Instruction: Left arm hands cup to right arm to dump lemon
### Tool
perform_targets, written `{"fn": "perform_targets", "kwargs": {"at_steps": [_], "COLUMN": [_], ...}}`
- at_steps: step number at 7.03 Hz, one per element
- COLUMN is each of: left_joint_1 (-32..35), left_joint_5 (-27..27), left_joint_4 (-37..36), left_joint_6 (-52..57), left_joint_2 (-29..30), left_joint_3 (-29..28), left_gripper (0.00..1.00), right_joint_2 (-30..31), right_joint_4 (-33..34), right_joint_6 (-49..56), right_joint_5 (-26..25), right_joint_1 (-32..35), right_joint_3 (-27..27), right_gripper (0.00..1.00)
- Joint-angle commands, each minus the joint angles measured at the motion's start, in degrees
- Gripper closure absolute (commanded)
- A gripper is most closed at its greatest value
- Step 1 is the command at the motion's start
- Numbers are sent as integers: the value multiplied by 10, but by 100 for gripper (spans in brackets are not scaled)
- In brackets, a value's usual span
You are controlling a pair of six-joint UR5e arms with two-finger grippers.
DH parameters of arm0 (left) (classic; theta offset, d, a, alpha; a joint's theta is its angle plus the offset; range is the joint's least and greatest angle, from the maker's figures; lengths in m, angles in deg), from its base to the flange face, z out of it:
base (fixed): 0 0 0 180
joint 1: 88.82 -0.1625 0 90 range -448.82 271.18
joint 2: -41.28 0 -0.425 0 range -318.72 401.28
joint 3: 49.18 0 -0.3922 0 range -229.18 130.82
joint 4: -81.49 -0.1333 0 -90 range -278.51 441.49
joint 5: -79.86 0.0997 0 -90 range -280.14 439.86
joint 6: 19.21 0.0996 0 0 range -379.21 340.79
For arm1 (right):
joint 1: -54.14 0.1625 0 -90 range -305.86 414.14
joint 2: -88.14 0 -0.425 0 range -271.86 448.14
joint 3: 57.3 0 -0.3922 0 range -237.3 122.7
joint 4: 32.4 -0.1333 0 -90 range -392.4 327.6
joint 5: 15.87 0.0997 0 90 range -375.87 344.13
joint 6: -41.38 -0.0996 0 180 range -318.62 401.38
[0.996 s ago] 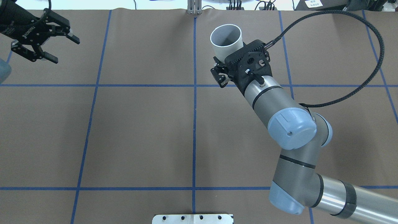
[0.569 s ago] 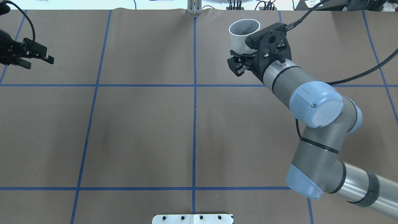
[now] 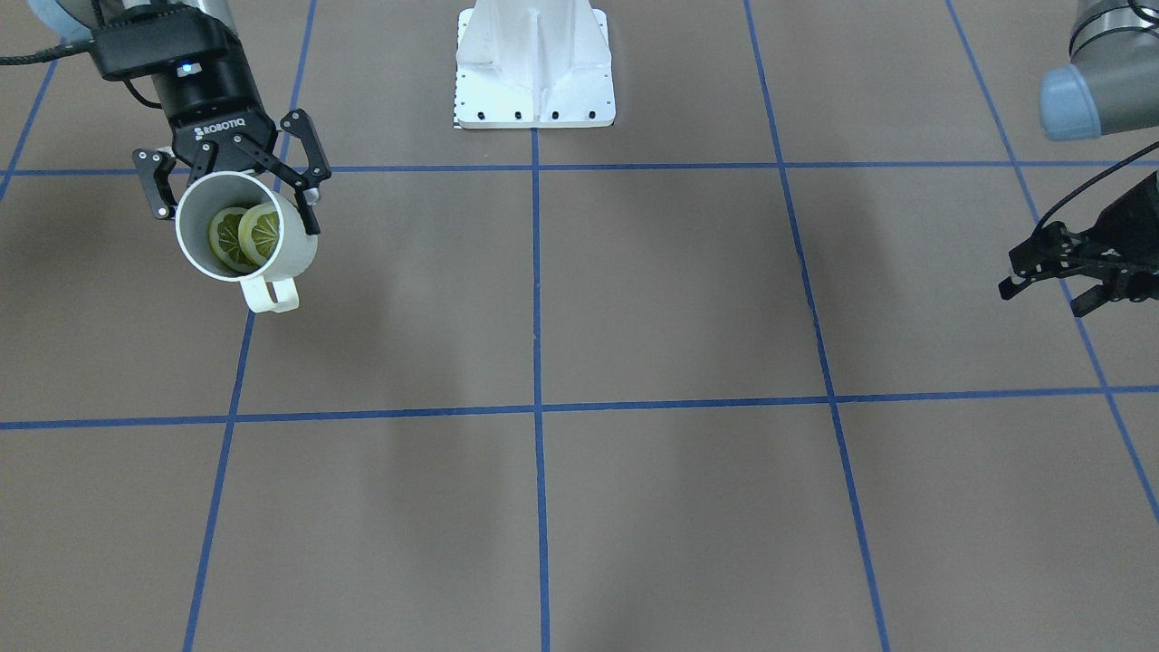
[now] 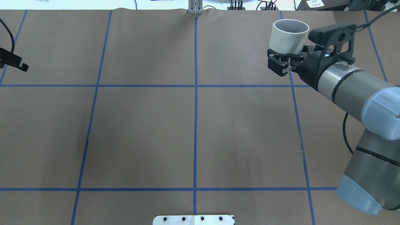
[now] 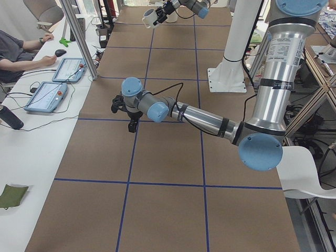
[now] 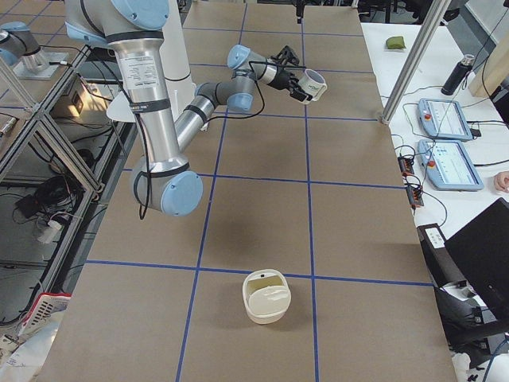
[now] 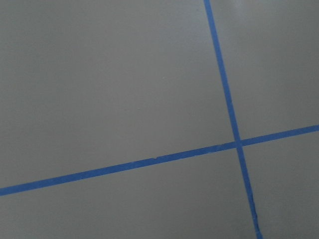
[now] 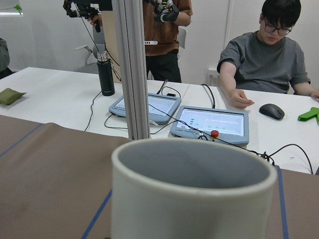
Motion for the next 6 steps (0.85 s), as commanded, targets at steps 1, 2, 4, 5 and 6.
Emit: {"fn": "perform_targets", "kwargs": {"at_steps": [1,2,4,5,6], "left_joint_1": [5,5,5,5,5], "left_joint_5": [0,0,0,0,0], "left_joint_4": [-7,-6,-6,-6,-6], "left_joint_6": [11,11,11,11,11], "left_joint_2": [0,-4,-6,-7,-7], "left_joint_3": [1,2,3,3,4], "left_gripper": [0,0,0,0,0], "right_joint_2": [137,186,270,287,305], "right_joint_4": [-176,-229,-377,-472,-565], "right_joint_6": [-8,-44,-118,-140,-179], "right_joint_5": [0,1,1,9,17], "right_joint_1": [6,13,32,45,55], "right_joint_3": [-3,-1,40,97,153], "right_gripper": [67,67,67,67,67]}}
